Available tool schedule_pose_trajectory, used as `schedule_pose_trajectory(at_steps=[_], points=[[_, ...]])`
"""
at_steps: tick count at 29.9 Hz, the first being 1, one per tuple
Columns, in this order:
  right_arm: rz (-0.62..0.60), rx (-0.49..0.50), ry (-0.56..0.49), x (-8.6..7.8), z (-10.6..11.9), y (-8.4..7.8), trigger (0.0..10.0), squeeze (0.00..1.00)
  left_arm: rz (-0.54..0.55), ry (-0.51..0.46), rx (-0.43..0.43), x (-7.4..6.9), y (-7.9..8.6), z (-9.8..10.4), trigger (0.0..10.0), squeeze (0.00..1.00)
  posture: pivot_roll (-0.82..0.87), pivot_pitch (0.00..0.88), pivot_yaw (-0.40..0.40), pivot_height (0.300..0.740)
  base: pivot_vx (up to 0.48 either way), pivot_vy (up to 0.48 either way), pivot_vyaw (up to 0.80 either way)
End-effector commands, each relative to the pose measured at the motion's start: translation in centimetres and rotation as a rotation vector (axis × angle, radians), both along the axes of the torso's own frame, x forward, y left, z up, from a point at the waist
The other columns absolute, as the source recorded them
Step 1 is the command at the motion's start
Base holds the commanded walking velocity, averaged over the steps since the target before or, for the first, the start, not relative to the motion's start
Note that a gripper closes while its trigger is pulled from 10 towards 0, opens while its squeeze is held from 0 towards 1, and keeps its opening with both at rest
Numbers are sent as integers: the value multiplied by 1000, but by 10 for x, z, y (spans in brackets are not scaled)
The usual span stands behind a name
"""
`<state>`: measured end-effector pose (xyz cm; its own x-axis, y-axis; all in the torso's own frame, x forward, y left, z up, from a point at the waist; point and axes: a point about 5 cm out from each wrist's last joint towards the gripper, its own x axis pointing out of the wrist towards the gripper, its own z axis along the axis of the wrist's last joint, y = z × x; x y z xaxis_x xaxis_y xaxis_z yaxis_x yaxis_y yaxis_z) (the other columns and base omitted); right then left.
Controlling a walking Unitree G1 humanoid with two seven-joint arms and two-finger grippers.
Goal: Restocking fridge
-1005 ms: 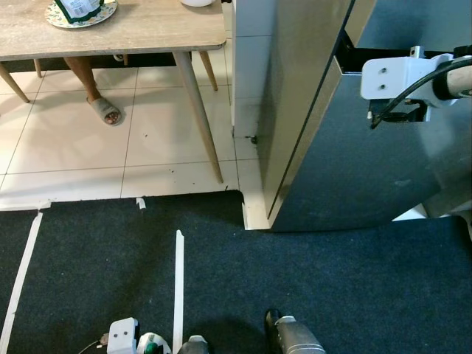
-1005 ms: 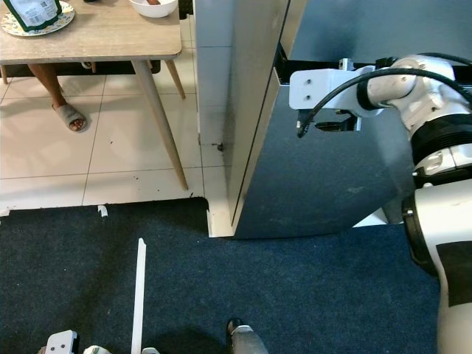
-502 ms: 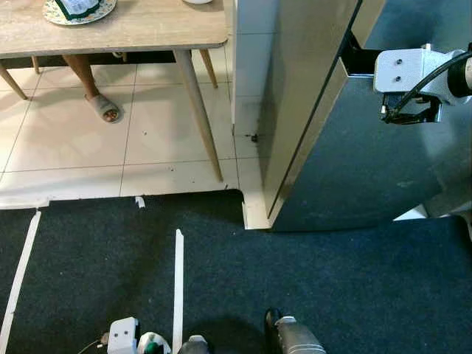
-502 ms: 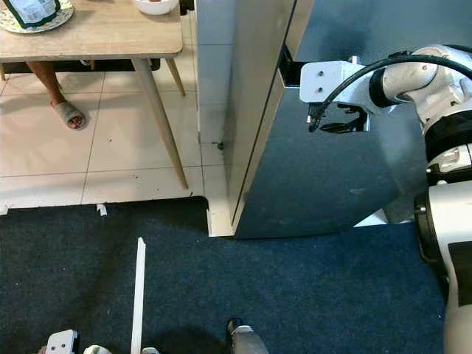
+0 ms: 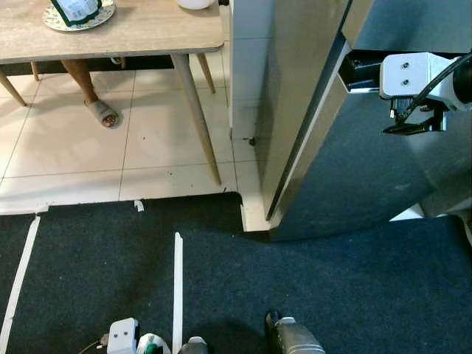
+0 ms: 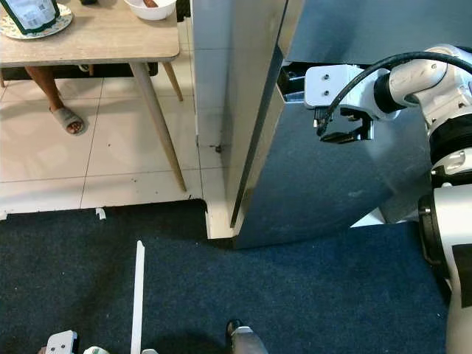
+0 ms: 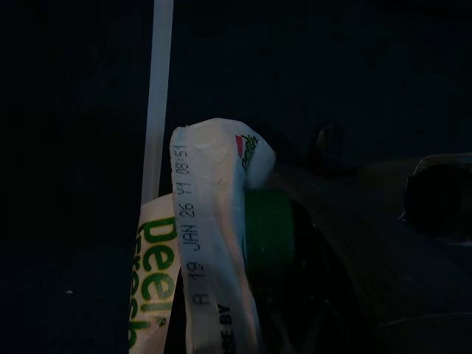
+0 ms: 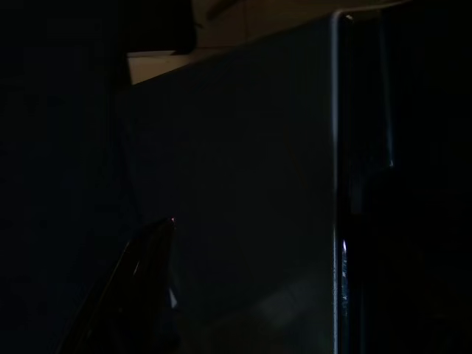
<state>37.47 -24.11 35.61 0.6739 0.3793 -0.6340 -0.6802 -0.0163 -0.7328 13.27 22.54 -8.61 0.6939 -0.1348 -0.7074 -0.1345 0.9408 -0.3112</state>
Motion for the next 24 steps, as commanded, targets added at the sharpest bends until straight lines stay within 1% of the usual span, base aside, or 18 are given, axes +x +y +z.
schedule_pose_trajectory(at_steps=[1, 3, 4, 5, 6, 7, 8, 9, 10, 12, 13, 14, 15, 16, 17, 19, 23, 24], points=[[4, -34, 171, 0, -33, -2, 10000, 0, -36, 144, -57, -32, -17, -16, 10000, 0, -62, 308, -68, 740, 0, 0, 0], [24, -5, 202, -2, -31, -2, 10000, 0, -35, 144, -57, -32, -17, -16, 10000, 0, -62, 308, -68, 740, 0, 0, 0], [58, 39, 222, -4, -26, 1, 10000, 0, -35, 144, -58, -32, -17, -16, 10000, 0, -60, 305, -68, 740, 0, 0, 0], [58, 39, 222, -4, -26, 1, 10000, 0, -35, 144, -58, -32, -17, -16, 10000, 0, -60, 305, -68, 740, 0, 0, 0], [97, 86, 246, -7, -21, 4, 10000, 0, -34, 144, -59, -32, -18, -16, 10000, 0, -60, 304, -68, 740, 0, 0, 0], [188, 206, 280, -11, -9, 12, 10000, 0, -34, 143, -61, -31, -18, -16, 10000, 0, -62, 299, -67, 740, 0, 0, 0], [188, 206, 280, -11, -9, 12, 10000, 0, -34, 143, -61, -31, -18, -16, 10000, 0, -62, 299, -67, 740, 0, 0, 0], [228, 269, 282, -12, -3, 16, 10000, 0, -34, 143, -62, -30, -18, -15, 10000, 0, -62, 299, -67, 740, 0, 0, 0], [228, 269, 282, -12, -3, 16, 10000, 0, -34, 143, -62, -30, -18, -15, 10000, 0, -62, 299, -67, 740, 0, 0, 0], [284, 351, 256, -14, 7, 24, 10000, 0, -34, 143, -63, -30, -19, -15, 10000, 0, -65, 295, -67, 740, 0, 0, 0], [331, 404, 245, -17, 13, 30, 10000, 0, -34, 142, -64, -29, -19, -15, 10000, 0, -66, 293, -67, 740, 0, 0, 0], [331, 404, 245, -17, 13, 30, 10000, 0, -34, 142, -64, -29, -19, -15, 10000, 0, -66, 293, -67, 740, 0, 0, 0], [387, 459, 235, -21, 19, 37, 10000, 0, -34, 141, -66, -28, -20, -15, 10000, 0, -66, 290, -67, 740, 0, 0, 0], [425, 493, 228, -23, 24, 42, 10000, 0, -35, 140, -67, -27, -20, -15, 10000, 0, -66, 289, -67, 740, 0, 0, 0], [425, 493, 228, -23, 24, 42, 10000, 0, -35, 140, -67, -27, -20, -15, 10000, 0, -66, 289, -67, 740, 0, 0, 0], [470, 519, 192, -23, 31, 48, 10000, 0, -34, 137, -70, -25, -22, -15, 10000, 0, -64, 285, -68, 740, 0, 0, 0], [472, 516, 174, -20, 31, 51, 10000, 0, -33, 133, -72, -23, -22, -15, 10000, 0, -62, 281, -67, 740, 0, 0, 0], [478, 535, 180, -20, 32, 52, 9216, 0, -33, 133, -73, -23, -23, -15, 10000, 0, -59, 279, -68, 740, 0, 0, 0]])
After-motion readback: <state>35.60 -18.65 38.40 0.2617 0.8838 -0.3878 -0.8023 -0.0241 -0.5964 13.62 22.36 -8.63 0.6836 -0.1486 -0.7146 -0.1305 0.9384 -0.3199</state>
